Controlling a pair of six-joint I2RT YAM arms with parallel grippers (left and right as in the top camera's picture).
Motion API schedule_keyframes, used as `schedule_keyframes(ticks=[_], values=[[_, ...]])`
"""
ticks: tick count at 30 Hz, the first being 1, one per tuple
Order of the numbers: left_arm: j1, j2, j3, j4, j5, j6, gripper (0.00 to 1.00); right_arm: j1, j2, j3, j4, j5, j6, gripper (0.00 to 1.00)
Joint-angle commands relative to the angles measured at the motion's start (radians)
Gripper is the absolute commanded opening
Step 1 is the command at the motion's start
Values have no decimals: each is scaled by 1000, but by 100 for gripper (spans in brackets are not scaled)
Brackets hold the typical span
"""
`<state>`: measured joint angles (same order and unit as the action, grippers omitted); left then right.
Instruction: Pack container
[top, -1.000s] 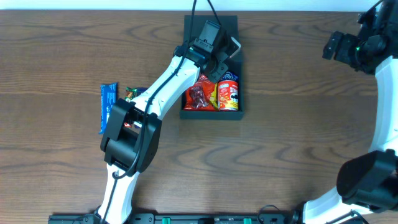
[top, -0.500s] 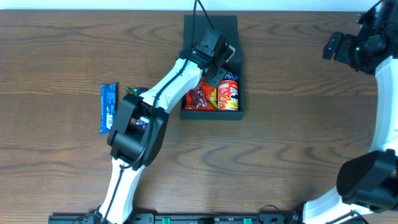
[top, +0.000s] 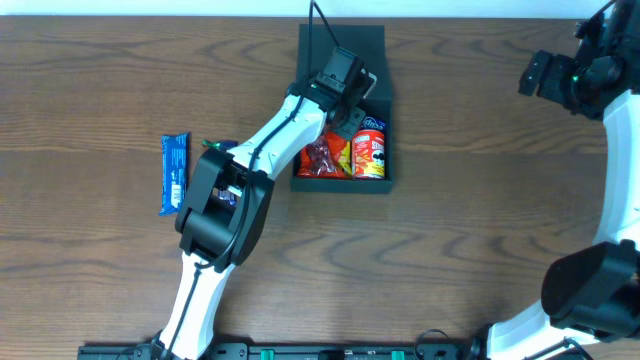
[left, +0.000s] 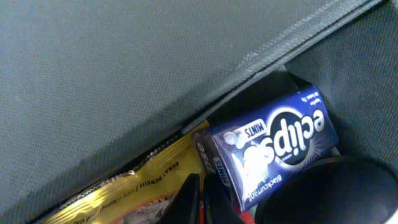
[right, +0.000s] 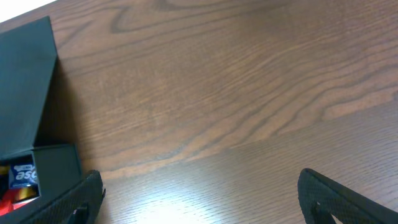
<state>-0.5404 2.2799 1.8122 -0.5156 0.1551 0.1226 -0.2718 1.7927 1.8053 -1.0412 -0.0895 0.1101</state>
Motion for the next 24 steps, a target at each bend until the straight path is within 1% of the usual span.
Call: schedule_keyframes(ticks=[1,5,9,12,13,15,16,17,20,24], values=[[-23,2,-11,3,41,-17,6,-2,-8,6,2,3,-14,99],[-26,2,-11,3,37,-14,6,-2,-8,6,2,3,-14,99],[-24,-4,-7,5,-18,-14,6,-2,-8,6,1,3,-14,99],[-23,-19,8,5,-25,-14,6,-2,-8,1,0,2,-14,98],[-23,-22,14,6,-25,-14,6,-2,-7,-11,2,-24,-32,85],[-23,-23,17,3,-24,-14,6,-2,-6,-86,24,-193,-87,21],[-23,-23,16,3,-25,-14,6,-2,-6,-126,40,-235,-89,7],[-23,-23,16,3,-24,-14,6,-2,-6,-169,60,-262,-89,1],[-23,-23,16,3,-25,-15,6,-2,-6,-304,107,-384,-90,1],[-23,-23,16,4,-25,-14,6,20,-6,-451,146,-485,-112,1]])
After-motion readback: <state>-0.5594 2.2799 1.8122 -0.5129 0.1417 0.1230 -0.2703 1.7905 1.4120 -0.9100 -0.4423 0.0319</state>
